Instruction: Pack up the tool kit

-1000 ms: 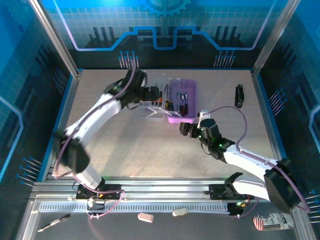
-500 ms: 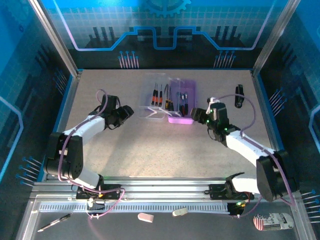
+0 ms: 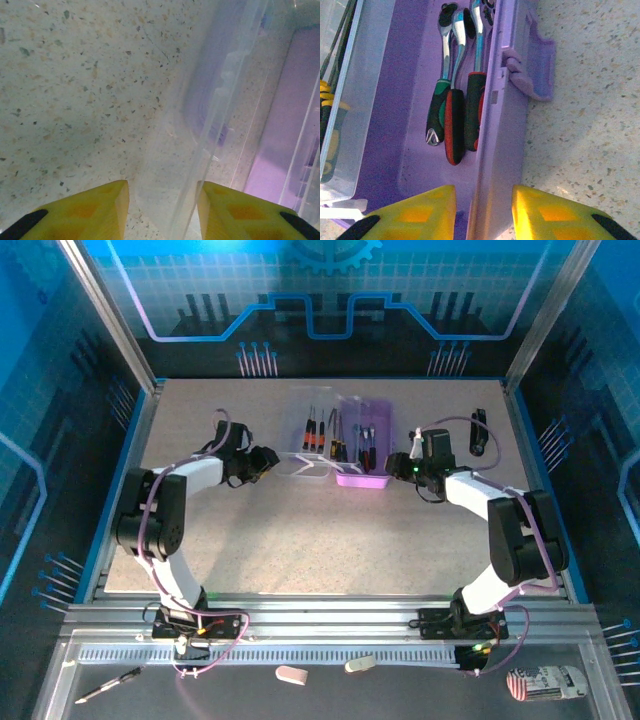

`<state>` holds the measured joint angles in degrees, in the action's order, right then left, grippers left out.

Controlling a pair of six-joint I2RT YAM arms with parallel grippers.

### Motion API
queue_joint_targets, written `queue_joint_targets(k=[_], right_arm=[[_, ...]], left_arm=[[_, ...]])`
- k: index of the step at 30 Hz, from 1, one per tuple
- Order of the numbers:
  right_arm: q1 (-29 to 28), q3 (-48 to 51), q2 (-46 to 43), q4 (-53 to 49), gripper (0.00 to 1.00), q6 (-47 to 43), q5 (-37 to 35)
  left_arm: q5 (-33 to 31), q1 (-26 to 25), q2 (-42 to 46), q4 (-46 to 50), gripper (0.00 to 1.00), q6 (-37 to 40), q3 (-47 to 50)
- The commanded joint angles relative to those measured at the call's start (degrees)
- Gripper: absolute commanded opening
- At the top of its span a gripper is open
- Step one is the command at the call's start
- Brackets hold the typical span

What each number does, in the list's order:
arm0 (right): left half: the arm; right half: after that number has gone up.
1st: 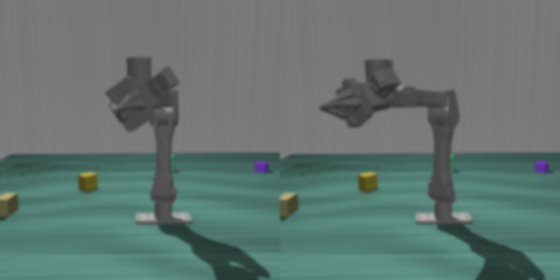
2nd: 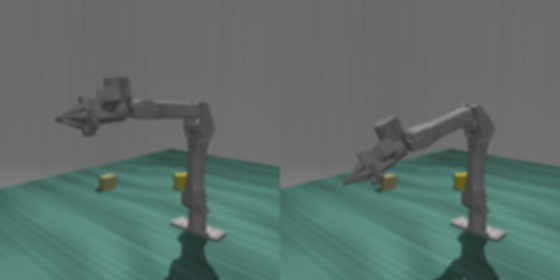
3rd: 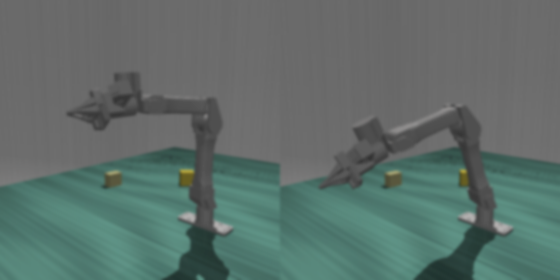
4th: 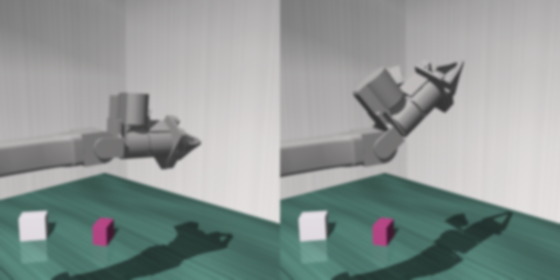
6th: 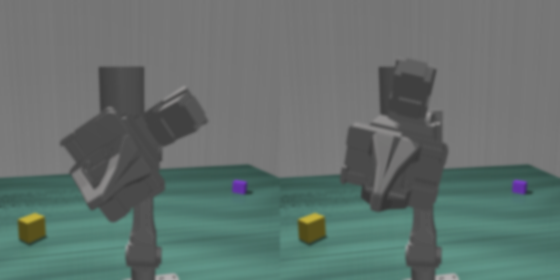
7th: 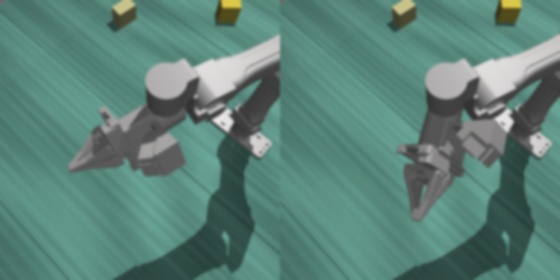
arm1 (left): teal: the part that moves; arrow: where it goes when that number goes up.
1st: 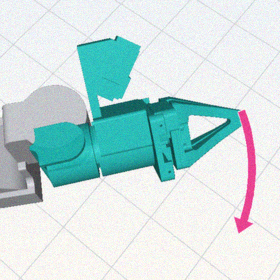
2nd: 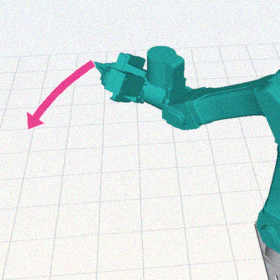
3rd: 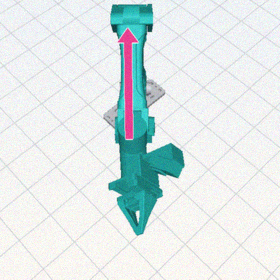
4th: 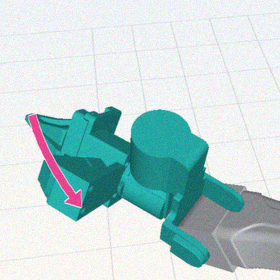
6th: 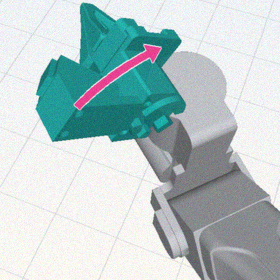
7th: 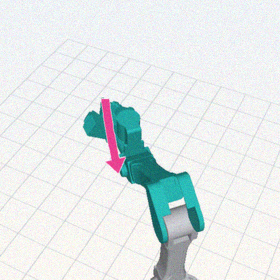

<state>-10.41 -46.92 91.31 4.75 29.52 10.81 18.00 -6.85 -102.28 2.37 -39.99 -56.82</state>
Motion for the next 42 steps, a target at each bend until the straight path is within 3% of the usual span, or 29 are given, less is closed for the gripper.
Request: queue_joint_targets(k=[1,4,8,16,25,42], right_arm=[[0.78,0.77,0.45,0.39,0.37,-1.41,0.64],[1.66,1.44,0.16,0.81,0.37,-1.43,0.04],[2.6,2.38,0.83,2.75,0.37,-0.21,2.01],[4.27,3.9,-1.17,4.71,0.42,0.91,1.23],[6.3,5.24,-0.89,6.85,0.48,3.26,3.34],[8.19,7.22,-0.52,9.65,0.48,6.32,4.96]], left_arm=[[2.38,0.35,-2.31,-1.49,0.38,3.05,-2.47],[2.3,0.18,-4.41,0.09,0.32,4.57,-4.85],[1.19,-0.09,-6.39,3.0,0.15,6.64,-7.44],[-3.58,-0.51,-3.07,9.4,0.01,9.94,-8.51],[-16.54,-4.15,2.22,22.72,0.0,13.84,-11.58],[-26.88,-8.84,13.35,38.84,0.0,20.27,-16.1]])
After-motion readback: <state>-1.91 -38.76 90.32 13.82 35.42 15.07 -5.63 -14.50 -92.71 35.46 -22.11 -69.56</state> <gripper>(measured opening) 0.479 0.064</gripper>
